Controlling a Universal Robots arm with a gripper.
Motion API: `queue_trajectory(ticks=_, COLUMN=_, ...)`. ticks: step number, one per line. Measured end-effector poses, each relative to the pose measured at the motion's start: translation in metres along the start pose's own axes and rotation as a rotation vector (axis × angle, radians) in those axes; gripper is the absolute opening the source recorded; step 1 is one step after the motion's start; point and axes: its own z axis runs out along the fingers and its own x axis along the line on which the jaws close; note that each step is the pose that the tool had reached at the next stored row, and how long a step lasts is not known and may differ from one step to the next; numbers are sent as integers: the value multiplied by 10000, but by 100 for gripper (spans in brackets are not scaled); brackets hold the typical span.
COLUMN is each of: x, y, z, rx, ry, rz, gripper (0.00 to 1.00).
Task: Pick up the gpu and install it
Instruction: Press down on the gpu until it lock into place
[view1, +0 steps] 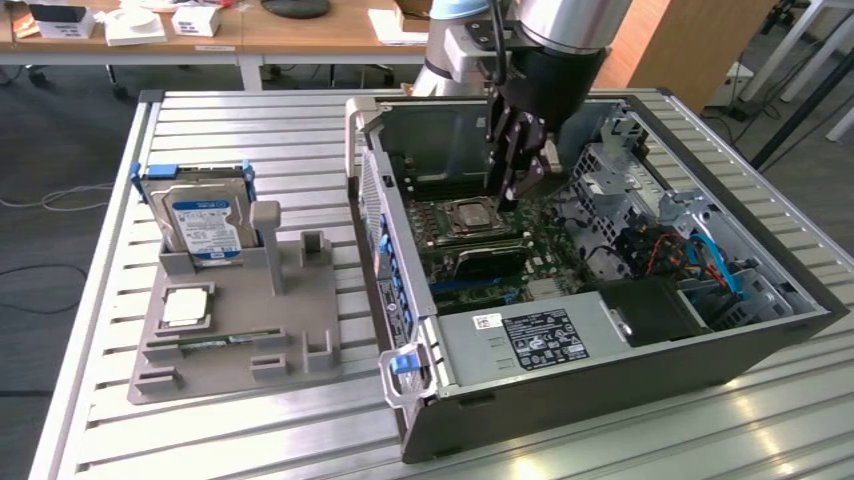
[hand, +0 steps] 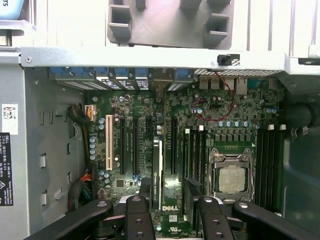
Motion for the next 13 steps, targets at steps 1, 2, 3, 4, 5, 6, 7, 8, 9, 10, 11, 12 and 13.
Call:
queue_trajectory(ticks=1, x=0, y=0, z=0, rx=0, ry=0, rz=0, gripper=41)
queue_trajectory(ticks=2, x=0, y=0, z=-1, rx=0, ry=0, rz=0, gripper=41)
queue_trajectory(ticks=3, x=0, y=0, z=-1, rx=0, ry=-1, rz=0, gripper=41)
queue_trajectory(ticks=4, x=0, y=0, z=-1, rx=0, ry=-1, rz=0, gripper=41)
queue_trajectory(ticks=5, x=0, y=0, z=-2, rx=0, ry=0, rz=0, gripper=41)
queue_trajectory(ticks=6, x=0, y=0, z=-2, rx=0, ry=0, rz=0, gripper=41)
queue_trajectory(ticks=7, x=0, y=0, z=-3, rx=0, ry=0, rz=0, gripper=41)
queue_trajectory(ticks=8, x=0, y=0, z=-3, rx=0, ry=0, rz=0, gripper=41)
queue_trajectory(ticks=9, x=0, y=0, z=-3, rx=0, ry=-1, rz=0, gripper=41)
queue_trajectory(ticks=10, x=0, y=0, z=-3, rx=0, ry=-1, rz=0, gripper=41)
queue_trajectory(ticks=11, x=0, y=0, z=-4, rx=0, ry=0, rz=0, gripper=39)
queue_trajectory(ticks=12, x=0, y=0, z=-4, rx=0, ry=0, rz=0, gripper=33)
queue_trajectory(ticks=13, x=0, y=0, z=-5, rx=0, ry=0, rz=0, gripper=33)
